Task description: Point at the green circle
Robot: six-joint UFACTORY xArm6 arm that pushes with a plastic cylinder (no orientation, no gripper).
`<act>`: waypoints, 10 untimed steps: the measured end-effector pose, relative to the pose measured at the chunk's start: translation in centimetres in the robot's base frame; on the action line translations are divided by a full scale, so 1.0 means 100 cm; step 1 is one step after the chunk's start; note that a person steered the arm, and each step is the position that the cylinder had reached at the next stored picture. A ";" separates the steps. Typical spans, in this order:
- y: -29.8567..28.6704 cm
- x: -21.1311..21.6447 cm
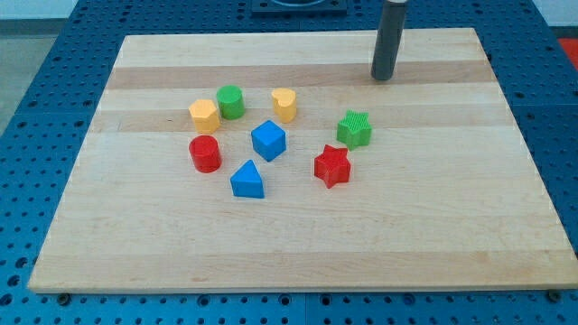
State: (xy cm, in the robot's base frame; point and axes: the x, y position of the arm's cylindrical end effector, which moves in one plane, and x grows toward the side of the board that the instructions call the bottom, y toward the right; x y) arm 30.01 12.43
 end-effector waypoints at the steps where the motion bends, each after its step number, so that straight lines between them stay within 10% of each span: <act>1: 0.000 0.000; 10: -0.187 0.022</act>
State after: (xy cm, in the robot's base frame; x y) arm 32.25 -6.29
